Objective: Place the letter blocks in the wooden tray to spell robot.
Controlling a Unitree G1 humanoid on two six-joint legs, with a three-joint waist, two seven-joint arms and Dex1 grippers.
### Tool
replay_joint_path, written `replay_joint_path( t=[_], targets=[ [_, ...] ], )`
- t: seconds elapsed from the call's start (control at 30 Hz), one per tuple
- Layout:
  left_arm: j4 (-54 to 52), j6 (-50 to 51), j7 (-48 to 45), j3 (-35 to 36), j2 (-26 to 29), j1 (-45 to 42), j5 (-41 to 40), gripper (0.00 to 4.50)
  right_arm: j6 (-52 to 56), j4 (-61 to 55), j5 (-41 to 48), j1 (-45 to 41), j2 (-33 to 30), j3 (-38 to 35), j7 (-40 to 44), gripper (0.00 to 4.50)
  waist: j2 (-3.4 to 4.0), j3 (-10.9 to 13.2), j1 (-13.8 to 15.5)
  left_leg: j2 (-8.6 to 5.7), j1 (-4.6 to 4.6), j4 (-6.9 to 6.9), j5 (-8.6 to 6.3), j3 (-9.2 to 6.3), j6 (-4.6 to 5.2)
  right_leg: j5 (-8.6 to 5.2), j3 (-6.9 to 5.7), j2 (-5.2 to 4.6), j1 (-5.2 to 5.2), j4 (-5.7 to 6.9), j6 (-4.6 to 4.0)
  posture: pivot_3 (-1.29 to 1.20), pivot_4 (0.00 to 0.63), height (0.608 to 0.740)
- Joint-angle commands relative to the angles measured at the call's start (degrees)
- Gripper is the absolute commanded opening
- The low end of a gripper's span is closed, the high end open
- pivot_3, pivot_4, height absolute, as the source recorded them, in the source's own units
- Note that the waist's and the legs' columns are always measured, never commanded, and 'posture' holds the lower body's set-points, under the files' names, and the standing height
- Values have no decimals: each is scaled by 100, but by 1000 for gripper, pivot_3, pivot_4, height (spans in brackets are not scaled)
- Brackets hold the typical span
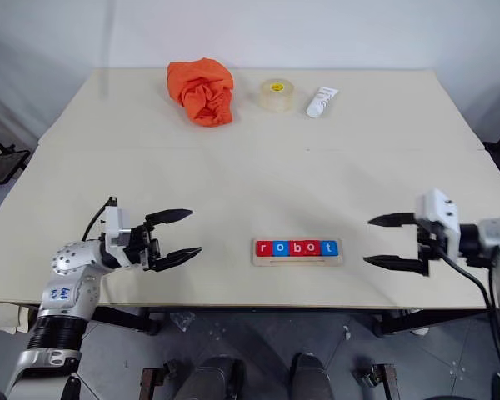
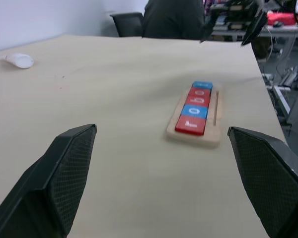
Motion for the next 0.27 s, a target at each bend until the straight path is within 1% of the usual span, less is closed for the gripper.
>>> replay_joint_path(
  t=[0.03, 0.1, 0.27],
  targets=[
    [0, -29, -297, 192, 170, 80, -221, 4500, -584, 244, 340, 301, -396, -143, 428, 4463, 0, 0, -24, 1, 3, 0, 0, 1, 0, 0, 1, 0, 2, 0, 0, 0, 150, 740],
    [114, 17, -361, 225, 230, 73, -218, 4500, -766, 412, 517, 402, -501, -90, 428, 4463, 0, 0, -45, 4, 4, 0, 0, 2, 0, 0, 1, 1, 3, -1, 0, 0, 150, 740],
    [230, -14, -465, 275, 217, -15, -288, 4500, -663, 498, 817, 347, -551, -43, 428, 4463, 1, 0, -53, 11, 6, 1, 0, 7, -1, 0, 5, -1, 3, -1, 0, 0, 150, 740]
  ],
)
